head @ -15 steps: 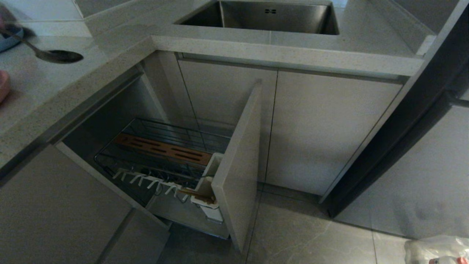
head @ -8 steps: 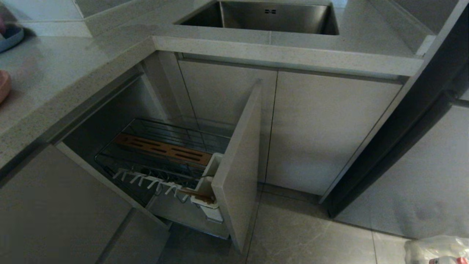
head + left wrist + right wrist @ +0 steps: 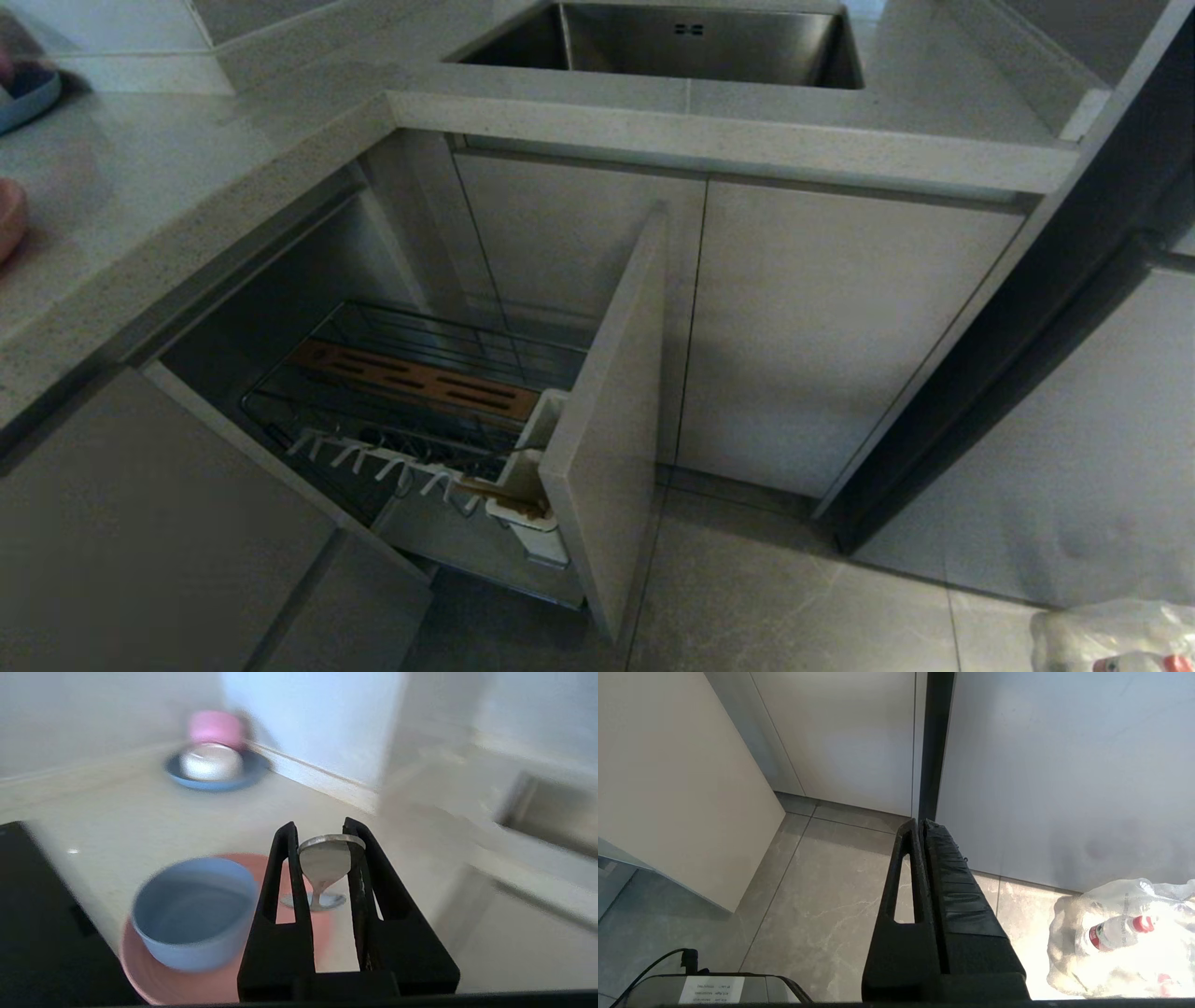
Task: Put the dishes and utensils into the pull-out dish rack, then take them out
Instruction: Take the spoon out of the cupboard
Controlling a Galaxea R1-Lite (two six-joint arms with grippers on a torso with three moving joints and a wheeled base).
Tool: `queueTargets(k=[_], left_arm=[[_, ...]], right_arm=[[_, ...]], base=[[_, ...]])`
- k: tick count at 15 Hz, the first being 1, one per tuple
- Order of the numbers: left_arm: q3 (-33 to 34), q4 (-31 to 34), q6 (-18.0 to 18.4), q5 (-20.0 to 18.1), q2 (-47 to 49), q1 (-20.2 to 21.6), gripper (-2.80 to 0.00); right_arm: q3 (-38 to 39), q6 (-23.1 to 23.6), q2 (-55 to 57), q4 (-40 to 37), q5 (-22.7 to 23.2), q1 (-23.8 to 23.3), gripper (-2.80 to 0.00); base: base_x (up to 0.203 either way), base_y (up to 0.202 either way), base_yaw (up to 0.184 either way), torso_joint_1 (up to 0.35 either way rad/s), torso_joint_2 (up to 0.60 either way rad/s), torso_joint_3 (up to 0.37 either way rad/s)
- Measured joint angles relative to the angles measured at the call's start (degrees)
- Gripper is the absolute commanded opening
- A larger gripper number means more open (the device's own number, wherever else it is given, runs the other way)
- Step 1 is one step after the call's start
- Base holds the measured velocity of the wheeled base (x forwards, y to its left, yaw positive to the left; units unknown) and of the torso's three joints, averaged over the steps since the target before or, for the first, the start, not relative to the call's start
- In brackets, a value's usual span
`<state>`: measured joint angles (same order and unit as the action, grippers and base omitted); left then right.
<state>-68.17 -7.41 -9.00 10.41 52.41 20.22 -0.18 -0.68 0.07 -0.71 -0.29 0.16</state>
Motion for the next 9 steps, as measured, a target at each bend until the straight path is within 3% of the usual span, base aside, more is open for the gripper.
queueTargets(k=[5,9], left_arm=[[2.69,-5.57,-5.19,-0.39,4.67,4.90,-2.80],[7.31,-17.40,-6.24,-0.52,7.28,6.73,-2.80]], right_arm=[[0.00,0.00,0.00,0.00,-0.01,0.00,-2.80],[0.00,0.00,0.00,0.00,-0.01,0.00,-2.80]], base=[[0.000,0.000,0.000,0.000,0.00,0.000],[0.000,0.000,0.000,0.000,0.00,0.000]])
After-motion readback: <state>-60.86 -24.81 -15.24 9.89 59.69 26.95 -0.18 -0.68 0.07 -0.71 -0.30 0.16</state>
